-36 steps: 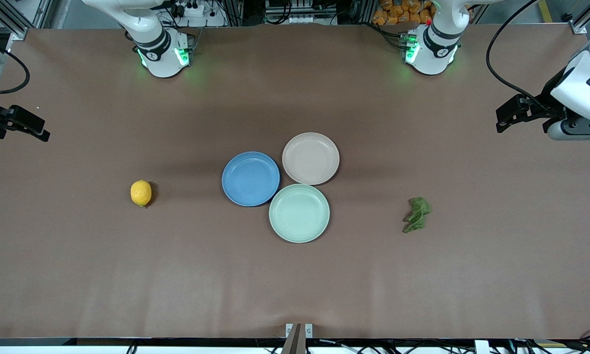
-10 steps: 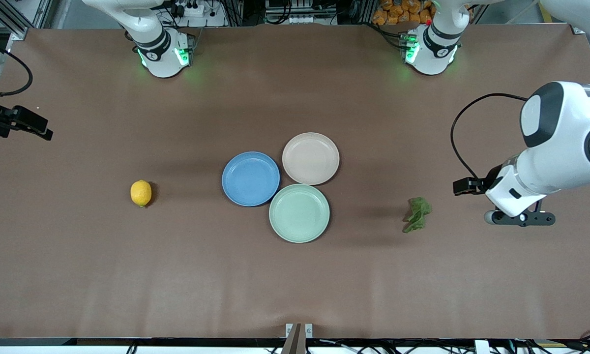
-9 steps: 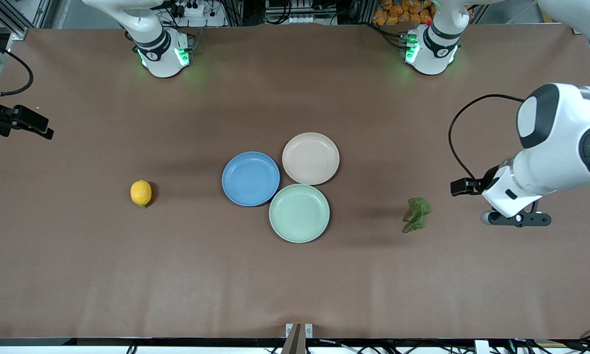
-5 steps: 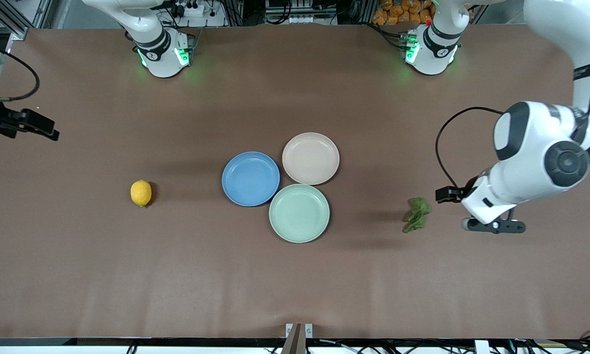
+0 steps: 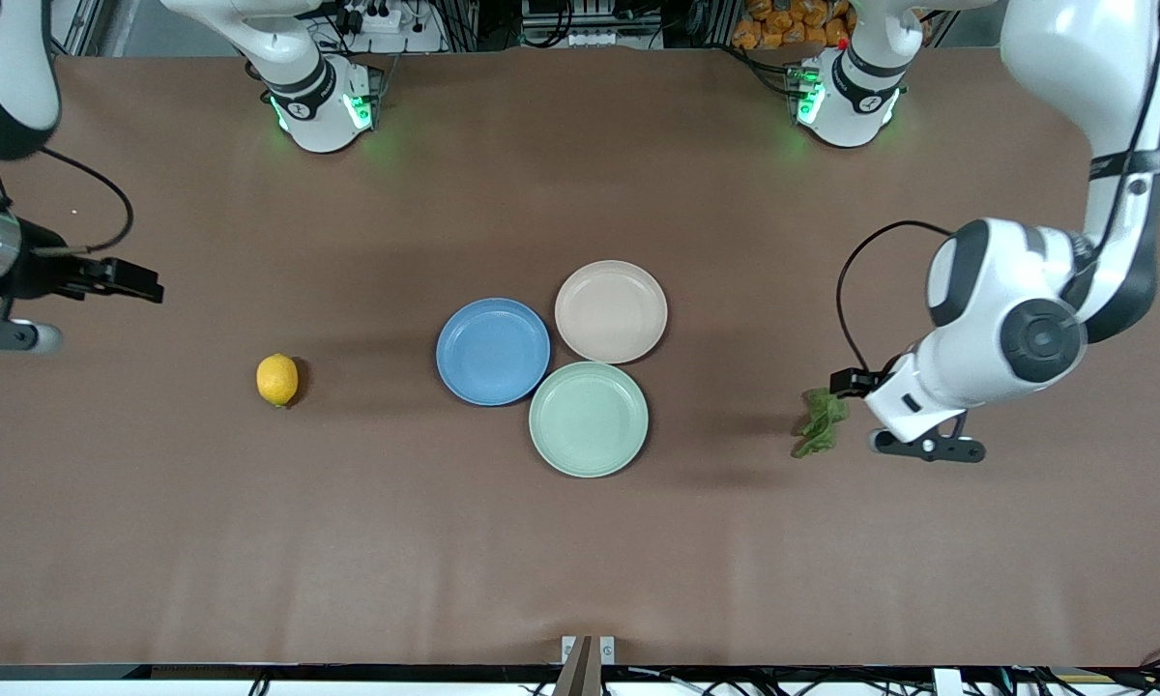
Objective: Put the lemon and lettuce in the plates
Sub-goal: 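Lower the right gripper toward the lemon while the left gripper approaches the lettuce, then close the right gripper on the lemon while the left gripper grasps the lettuce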
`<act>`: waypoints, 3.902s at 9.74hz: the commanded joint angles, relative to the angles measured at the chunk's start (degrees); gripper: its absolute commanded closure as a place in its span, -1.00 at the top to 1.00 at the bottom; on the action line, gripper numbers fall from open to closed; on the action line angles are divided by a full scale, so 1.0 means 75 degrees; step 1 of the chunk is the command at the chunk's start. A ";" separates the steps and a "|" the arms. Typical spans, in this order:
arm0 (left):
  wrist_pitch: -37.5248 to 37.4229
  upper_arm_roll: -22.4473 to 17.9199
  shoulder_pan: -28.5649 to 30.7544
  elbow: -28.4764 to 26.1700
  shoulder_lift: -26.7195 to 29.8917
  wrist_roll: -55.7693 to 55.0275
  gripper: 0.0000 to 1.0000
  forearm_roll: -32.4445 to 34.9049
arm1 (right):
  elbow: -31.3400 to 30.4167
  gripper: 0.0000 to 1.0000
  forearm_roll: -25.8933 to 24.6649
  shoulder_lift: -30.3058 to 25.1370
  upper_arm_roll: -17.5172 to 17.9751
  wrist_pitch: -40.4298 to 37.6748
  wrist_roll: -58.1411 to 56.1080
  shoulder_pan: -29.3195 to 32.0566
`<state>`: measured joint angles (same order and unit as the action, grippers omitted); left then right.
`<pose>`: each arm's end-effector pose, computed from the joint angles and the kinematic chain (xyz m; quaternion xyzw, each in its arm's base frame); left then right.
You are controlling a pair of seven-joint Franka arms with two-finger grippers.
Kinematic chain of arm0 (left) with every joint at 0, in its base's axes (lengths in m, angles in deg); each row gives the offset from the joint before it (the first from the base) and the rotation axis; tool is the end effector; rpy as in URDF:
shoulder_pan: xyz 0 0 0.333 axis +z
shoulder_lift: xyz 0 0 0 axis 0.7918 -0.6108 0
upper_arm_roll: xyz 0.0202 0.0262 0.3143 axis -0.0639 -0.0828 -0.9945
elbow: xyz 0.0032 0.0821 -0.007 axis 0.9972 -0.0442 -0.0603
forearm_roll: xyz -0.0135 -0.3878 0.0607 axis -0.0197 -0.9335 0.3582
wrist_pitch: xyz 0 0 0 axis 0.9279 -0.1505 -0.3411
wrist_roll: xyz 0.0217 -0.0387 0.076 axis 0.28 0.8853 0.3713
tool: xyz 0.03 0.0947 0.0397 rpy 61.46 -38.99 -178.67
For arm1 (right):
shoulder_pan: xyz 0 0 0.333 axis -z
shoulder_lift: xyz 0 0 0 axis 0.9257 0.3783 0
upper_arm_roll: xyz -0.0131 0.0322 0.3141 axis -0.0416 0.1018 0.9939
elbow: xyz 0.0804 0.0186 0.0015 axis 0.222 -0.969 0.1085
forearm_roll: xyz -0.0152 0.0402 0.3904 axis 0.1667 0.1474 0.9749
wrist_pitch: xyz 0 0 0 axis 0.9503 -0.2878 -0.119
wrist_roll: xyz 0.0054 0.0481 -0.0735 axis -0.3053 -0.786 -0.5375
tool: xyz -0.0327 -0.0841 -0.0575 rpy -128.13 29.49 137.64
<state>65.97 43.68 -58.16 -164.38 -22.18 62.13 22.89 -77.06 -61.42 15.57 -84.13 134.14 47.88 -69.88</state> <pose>0.6564 -0.1473 0.3465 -0.9953 0.0774 0.0566 0.0163 0.5906 -0.0107 0.5343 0.9952 -0.0262 -0.0937 0.0042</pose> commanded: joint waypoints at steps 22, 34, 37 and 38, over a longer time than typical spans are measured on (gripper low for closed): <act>0.1312 -0.0033 -0.0257 0.0101 -0.2125 0.0269 -1.00 0.1197 | -0.4164 1.00 0.0010 0.0921 0.0008 0.5807 0.0183 -0.0069; 0.1288 0.0143 -0.0210 -0.2182 -0.0017 -0.0200 -1.00 0.1127 | -0.4915 1.00 0.0010 0.1929 0.0008 0.8140 0.0183 -0.0199; 0.1288 0.0679 -0.0210 -0.2360 0.0113 -0.1121 -1.00 0.1115 | -0.4938 1.00 0.0010 0.2210 0.0008 0.8607 0.0183 -0.0187; 0.1277 0.0879 -0.0210 -0.2371 0.0125 -0.1450 -1.00 0.1115 | -0.4926 1.00 0.0010 0.2246 0.0008 0.8609 0.0183 -0.0187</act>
<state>75.17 48.40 -59.93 -180.24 -23.02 55.10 30.46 -113.53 -61.41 31.90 -84.04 197.36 48.31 -71.09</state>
